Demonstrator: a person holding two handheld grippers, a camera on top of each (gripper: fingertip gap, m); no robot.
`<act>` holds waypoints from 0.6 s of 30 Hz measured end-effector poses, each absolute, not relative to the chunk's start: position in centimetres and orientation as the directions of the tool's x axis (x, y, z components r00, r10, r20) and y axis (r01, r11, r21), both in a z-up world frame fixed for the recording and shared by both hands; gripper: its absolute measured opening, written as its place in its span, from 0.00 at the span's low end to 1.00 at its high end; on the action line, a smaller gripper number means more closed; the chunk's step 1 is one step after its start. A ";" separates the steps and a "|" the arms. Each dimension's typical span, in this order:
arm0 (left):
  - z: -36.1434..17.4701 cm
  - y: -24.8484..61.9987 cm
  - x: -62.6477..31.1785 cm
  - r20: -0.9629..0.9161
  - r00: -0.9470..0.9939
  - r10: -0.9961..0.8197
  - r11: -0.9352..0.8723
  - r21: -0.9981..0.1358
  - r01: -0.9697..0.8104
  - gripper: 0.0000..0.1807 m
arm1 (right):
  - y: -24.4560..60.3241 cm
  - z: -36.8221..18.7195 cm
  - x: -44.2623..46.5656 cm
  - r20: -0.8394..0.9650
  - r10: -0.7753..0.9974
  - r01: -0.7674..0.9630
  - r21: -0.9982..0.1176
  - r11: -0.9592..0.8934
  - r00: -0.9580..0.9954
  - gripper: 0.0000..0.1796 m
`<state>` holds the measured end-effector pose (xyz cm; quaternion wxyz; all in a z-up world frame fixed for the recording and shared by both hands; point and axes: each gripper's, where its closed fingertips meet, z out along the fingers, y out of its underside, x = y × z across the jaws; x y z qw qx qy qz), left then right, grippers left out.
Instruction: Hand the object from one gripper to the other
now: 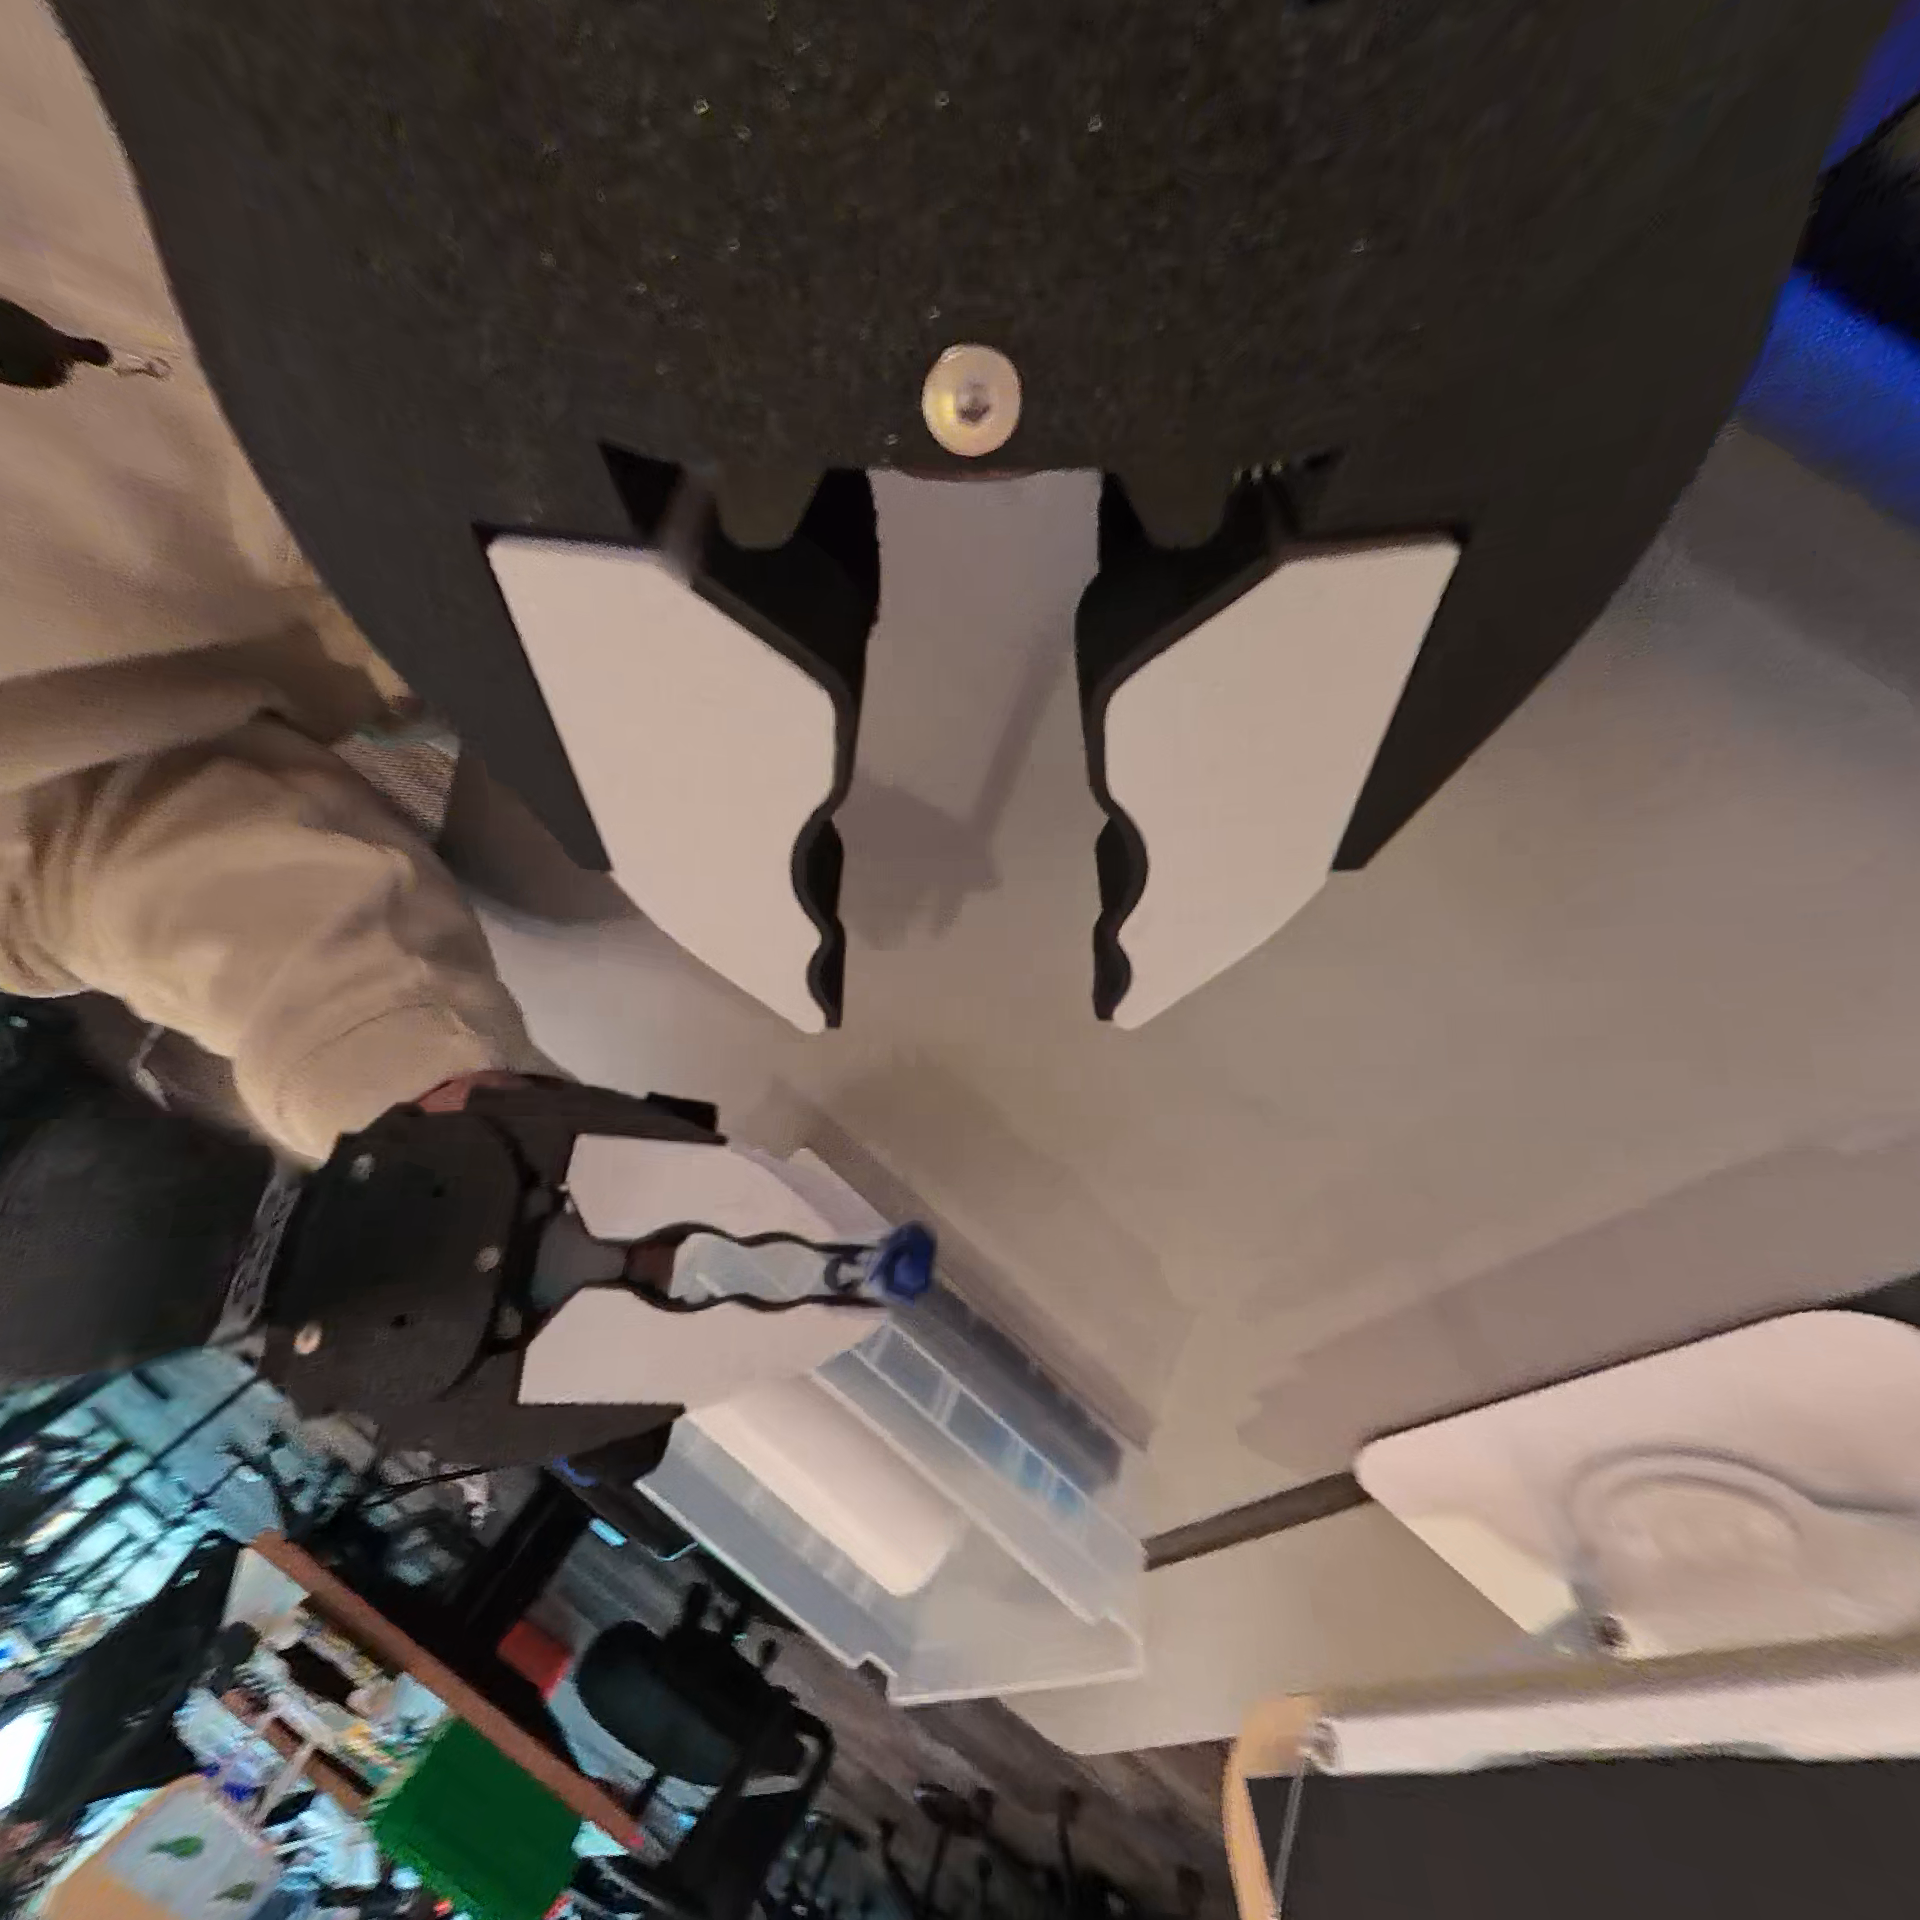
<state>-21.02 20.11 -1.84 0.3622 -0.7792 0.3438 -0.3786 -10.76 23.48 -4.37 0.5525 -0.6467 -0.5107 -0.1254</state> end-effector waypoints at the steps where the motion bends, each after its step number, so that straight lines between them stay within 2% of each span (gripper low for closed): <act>1: -1.9 20.1 -20.6 0.351 0.465 -0.813 -0.502 -0.828 -0.252 0.25 | 23.4 -4.3 -10.9 0.782 0.480 0.840 -0.521 0.152 0.398 0.07; 3: -1.9 20.2 -19.8 0.354 0.450 -0.820 -0.487 -0.844 -0.223 0.25 | 23.2 -4.2 -11.7 0.866 0.394 0.898 -0.401 0.183 0.307 0.07; 4: -1.8 19.9 -19.3 0.363 0.423 -0.830 -0.483 -0.847 -0.220 0.25 | 23.0 -4.2 -12.4 0.885 0.373 0.902 -0.375 0.212 0.280 0.07; 7: -2.6 19.4 -18.8 0.356 0.389 -0.850 -0.469 -0.847 -0.251 0.22 | 22.3 -4.9 -14.0 0.847 0.441 0.870 -0.431 0.239 0.298 0.07; 13: -3.0 19.4 -19.0 0.345 0.344 -0.873 -0.434 -0.872 -0.228 0.07 | 21.7 -5.6 -14.5 0.795 0.529 0.842 -0.480 0.247 0.298 0.07; 18: -3.2 19.0 -18.9 0.329 0.316 -0.890 -0.411 -0.879 -0.243 0.06 | 21.6 -5.9 -14.5 0.775 0.550 0.825 -0.507 0.250 0.310 0.07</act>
